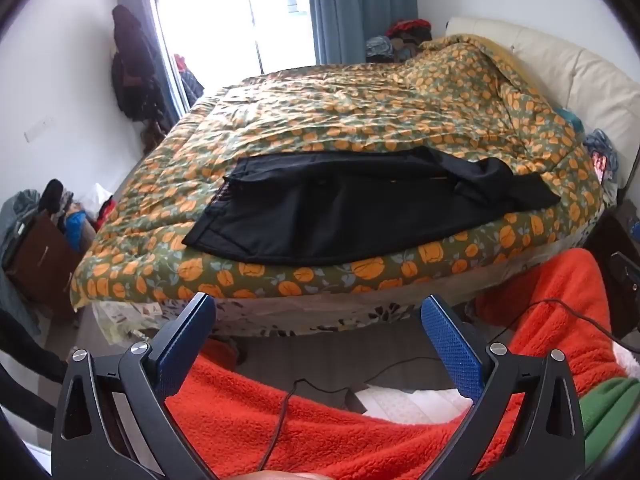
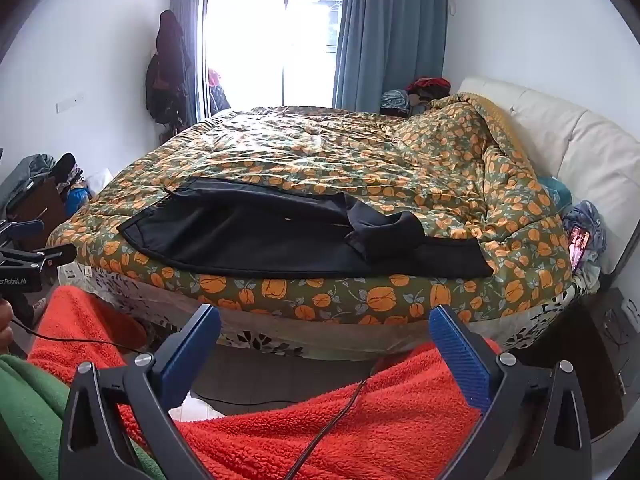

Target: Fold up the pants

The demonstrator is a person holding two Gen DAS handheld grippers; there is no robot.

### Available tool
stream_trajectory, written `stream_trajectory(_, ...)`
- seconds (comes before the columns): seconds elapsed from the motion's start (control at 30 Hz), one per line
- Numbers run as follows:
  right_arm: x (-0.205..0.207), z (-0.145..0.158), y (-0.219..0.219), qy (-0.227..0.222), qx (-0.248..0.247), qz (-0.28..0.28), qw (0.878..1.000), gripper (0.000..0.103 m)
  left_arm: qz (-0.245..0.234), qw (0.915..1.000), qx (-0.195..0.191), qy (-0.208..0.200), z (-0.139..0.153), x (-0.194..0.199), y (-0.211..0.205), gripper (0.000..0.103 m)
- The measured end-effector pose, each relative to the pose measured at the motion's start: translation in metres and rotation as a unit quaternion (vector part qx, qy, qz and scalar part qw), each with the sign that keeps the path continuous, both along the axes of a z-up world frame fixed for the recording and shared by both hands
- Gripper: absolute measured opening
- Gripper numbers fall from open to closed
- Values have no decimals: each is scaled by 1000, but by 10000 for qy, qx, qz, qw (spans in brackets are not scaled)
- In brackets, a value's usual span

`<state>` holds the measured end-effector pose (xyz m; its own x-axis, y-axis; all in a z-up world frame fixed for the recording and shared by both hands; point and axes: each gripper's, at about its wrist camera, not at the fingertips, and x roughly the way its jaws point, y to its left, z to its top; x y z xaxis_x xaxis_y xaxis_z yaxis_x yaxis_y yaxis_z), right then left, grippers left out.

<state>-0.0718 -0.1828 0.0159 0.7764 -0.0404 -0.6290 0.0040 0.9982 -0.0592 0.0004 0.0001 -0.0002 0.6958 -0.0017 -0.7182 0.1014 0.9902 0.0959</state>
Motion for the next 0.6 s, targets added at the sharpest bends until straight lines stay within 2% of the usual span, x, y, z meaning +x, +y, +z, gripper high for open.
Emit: stream_trajectory(0.6, 1, -3, 1, -61, -30, 8, 10000, 103, -49, 10000, 36, 27, -7, -1, -2, 103)
